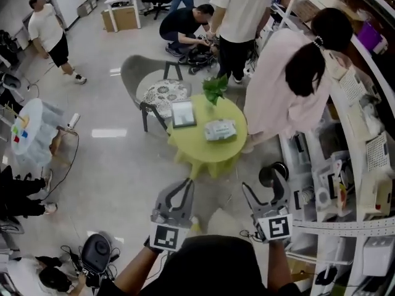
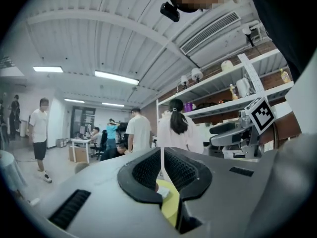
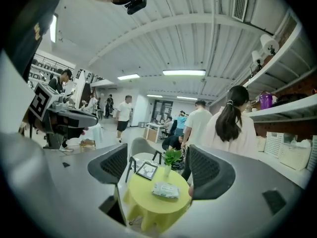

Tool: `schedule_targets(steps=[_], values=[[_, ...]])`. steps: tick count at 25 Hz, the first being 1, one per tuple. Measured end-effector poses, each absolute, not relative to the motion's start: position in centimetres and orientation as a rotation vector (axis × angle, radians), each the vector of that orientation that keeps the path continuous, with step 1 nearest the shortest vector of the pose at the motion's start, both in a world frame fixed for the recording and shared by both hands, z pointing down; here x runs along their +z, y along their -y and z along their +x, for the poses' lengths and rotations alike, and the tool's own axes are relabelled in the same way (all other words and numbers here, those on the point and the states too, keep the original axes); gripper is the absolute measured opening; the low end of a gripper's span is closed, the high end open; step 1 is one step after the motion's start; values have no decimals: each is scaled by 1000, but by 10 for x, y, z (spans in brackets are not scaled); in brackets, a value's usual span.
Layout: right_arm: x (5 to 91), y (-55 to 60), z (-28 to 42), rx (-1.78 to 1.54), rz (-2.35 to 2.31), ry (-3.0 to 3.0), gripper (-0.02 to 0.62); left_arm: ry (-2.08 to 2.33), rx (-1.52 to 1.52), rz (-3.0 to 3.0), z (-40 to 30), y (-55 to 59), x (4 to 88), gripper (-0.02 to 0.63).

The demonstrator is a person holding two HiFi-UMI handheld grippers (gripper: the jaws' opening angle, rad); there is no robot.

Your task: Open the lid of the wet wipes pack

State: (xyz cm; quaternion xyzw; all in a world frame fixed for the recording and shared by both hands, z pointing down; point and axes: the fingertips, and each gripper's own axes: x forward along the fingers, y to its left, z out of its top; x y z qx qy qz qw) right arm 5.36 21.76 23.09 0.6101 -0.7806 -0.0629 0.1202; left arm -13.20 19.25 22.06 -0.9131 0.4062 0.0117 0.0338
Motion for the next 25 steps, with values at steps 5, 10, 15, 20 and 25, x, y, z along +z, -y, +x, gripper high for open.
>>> schedule_targets(steps=[5,10,15,20,25], values=[[262,-187,91,-15,1850,2191,379,-1187,-71,-2796,-126,-171,245,37],[292,-125,108,-66,1789,2110,374,-1316,-102,-2840,-125,-122,264,37],[314,-63,116,-131,1703,2133,370,-1429,-173,-2909,-104,-76,289,37],[359,1,138,-70,1645,2084,354,-1400,-272,-2928,-66,-14,322,37],[427,38,150,-57,1517,1990,353,-1479,-263,-2944,-51,32,356,37]])
